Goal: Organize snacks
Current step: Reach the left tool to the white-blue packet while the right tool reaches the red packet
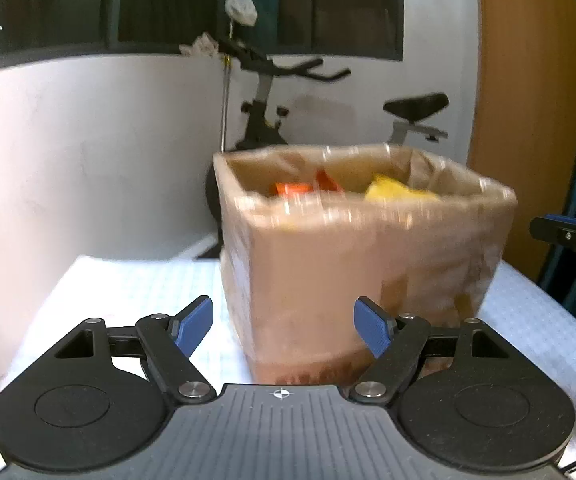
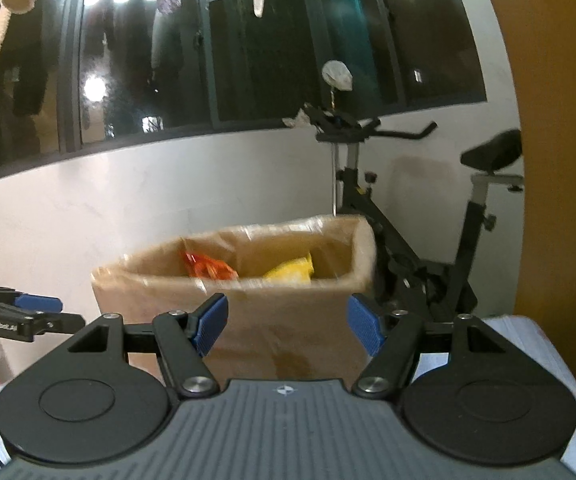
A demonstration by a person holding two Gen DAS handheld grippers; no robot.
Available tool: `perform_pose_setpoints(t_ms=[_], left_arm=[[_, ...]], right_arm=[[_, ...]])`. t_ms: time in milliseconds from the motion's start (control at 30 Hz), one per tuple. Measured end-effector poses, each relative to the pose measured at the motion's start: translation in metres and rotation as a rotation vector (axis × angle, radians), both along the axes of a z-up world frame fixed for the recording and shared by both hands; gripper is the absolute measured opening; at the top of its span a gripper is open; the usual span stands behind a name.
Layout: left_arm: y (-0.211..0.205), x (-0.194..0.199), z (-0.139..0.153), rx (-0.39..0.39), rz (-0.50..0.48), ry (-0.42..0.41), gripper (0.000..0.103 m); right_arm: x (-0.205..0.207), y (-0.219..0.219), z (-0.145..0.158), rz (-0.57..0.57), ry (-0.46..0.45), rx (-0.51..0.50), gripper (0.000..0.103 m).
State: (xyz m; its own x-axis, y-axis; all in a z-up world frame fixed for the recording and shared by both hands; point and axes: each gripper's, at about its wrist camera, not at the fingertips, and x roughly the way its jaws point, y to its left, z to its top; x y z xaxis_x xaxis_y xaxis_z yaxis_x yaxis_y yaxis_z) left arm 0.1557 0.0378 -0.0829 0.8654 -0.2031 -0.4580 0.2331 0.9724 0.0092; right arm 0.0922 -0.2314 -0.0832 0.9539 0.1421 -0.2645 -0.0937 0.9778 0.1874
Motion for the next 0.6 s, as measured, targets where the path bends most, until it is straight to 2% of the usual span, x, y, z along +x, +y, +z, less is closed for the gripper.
perform_pose_setpoints(t_ms=[333, 500, 600], left_arm=[[-0.017, 0.006, -0.059, -0.007, -0.045, 0.118, 0.078], [-0.036, 0.015, -0.076, -0.002, -0.104, 0.160, 0.078], [-0.049, 0.020, -0.085, -0.001, -0.166, 0.185, 0.079]], right_arm=[[0.005, 0.003, -0.072, 0.022, 0.181, 0.026, 0.070], [0.016, 0.010, -0.106, 0.037, 0.251, -0.025, 0.070], [0.021, 0.009, -0.121, 0.008, 0.273, 0.007, 0.070]])
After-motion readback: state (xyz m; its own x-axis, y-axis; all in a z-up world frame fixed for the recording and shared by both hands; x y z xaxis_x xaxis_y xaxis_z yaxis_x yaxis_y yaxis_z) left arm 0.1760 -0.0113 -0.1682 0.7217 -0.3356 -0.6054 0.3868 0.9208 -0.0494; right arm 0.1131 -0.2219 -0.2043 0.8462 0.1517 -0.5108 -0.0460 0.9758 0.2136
